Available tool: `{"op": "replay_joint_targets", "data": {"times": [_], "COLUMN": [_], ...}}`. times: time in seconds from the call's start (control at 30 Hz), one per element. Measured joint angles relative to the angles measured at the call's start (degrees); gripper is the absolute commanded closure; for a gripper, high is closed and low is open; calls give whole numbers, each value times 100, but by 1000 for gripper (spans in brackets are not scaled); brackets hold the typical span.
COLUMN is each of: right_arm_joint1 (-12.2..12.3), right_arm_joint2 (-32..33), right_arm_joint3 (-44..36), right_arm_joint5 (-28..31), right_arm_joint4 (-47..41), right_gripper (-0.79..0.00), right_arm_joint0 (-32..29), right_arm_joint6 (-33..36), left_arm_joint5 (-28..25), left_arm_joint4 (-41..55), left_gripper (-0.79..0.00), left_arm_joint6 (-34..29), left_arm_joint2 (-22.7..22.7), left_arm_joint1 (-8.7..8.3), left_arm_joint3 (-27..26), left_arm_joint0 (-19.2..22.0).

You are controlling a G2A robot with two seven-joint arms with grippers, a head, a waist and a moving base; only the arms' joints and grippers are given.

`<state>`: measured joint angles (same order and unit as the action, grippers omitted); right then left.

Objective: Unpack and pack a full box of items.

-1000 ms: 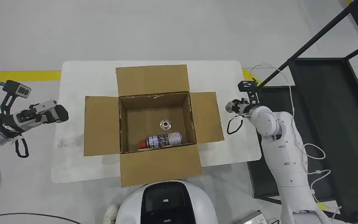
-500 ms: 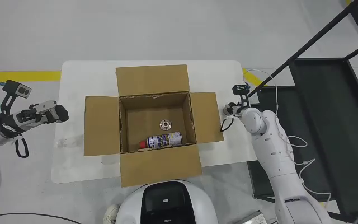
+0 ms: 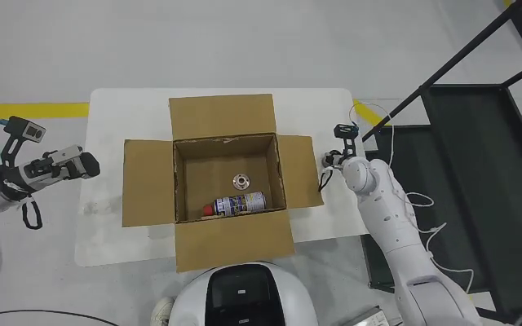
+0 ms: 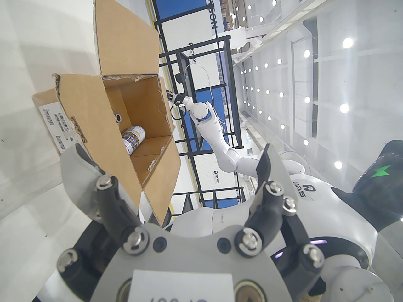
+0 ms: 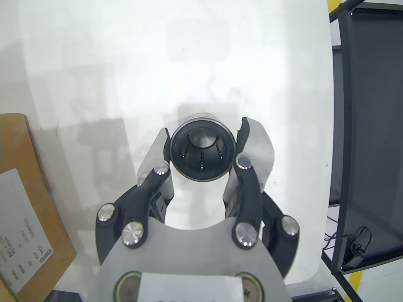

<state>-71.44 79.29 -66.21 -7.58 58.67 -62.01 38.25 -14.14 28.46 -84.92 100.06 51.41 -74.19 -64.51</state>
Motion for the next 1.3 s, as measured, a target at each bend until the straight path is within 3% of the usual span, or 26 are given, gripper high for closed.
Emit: {"op": "replay_joint_targets", "data": {"times": [0.23, 0.43, 0.7, 0.83, 1.03, 1.3], "right_arm_joint1": [39, 114, 172, 173, 128, -84], "right_arm_joint2": [174, 564, 640, 249, -627, -2023], "right_arm_joint3": [-620, -2073, -4294, -5098, -5361, -4698], "right_arm_joint5": [-417, -767, -231, 107, 702, 252], "right_arm_joint4": [203, 441, 539, 756, 488, 791], "right_gripper": [-785, -785, -785, -785, -785, -785], "right_arm_joint0": [-298, -975, -1763, -1842, -1571, -789], "right_arm_joint6": [-144, -167, 212, 655, 1310, 1567], "left_arm_joint5": [0, 0, 0, 0, 0, 0], "left_arm_joint4": [0, 0, 0, 0, 0, 0], "left_gripper": [-785, -785, -785, -785, -785, -785], "left_arm_joint6": [0, 0, 0, 0, 0, 0], "left_arm_joint2": [0, 0, 0, 0, 0, 0], "left_arm_joint1": [0, 0, 0, 0, 0, 0], "left_arm_joint3": [0, 0, 0, 0, 0, 0], "left_arm_joint0": [0, 0, 0, 0, 0, 0]}}
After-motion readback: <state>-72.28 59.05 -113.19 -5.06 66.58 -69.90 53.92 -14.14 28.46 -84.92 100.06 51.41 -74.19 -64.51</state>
